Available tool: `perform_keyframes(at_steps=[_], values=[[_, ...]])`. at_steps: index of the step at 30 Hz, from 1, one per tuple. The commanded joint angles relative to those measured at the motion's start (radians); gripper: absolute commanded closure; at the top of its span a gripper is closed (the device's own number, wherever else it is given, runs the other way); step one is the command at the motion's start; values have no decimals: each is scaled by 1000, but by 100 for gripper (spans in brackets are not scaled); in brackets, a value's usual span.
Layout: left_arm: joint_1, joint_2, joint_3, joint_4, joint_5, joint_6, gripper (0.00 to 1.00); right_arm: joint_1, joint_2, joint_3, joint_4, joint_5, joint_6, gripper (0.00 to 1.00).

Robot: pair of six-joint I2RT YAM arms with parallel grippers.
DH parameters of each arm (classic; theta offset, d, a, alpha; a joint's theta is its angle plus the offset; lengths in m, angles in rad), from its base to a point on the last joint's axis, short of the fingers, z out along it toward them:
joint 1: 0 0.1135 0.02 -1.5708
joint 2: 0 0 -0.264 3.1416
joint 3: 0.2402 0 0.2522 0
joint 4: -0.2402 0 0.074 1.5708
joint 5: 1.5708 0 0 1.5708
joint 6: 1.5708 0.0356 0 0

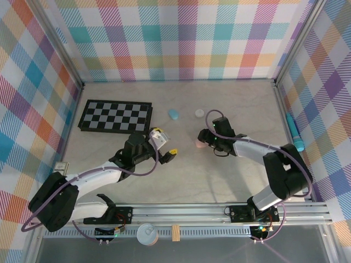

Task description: Insert the wireless bluetooth earbuds into the charging case

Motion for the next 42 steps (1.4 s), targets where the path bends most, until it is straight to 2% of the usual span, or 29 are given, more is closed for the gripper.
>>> perform_keyframes(at_steps=[1,4,7,11,16,20,22,26,27,29,34,38,41,42], values=[[37,-55,-53,112,-230,-71,0,-14,-80,37,-81,132,-124,22],[78,-104,-100,147,-338,-107,0,-31,-152,35,-83,212,-224,8],[129,-135,-130,145,-382,-124,0,-48,-228,11,-28,292,-359,1],[198,-132,-170,186,-400,-122,0,-91,-312,-68,146,357,-598,1],[293,-37,-209,324,-363,-187,0,-203,-317,-169,323,317,-722,1],[337,17,-173,350,-307,-207,0,-273,-243,-274,538,301,-747,1],[355,35,-152,345,-280,-213,0,-290,-234,-266,531,285,-779,1],[387,64,-129,357,-261,-250,0,-327,-176,-288,636,239,-815,1],[391,65,-122,344,-266,-256,0,-353,-162,-280,604,189,-794,1],[394,59,-116,317,-283,-273,0,-375,-121,-303,647,159,-779,1],[399,11,-145,281,-309,-290,0,-394,-29,-358,847,129,-767,1],[417,7,-140,227,-349,-211,0,-406,-18,-372,875,110,-756,1],[489,85,-162,327,-262,-267,0,-408,26,-384,943,115,-756,1],[508,129,-160,364,-240,-285,0,-408,18,-375,917,114,-753,1]])
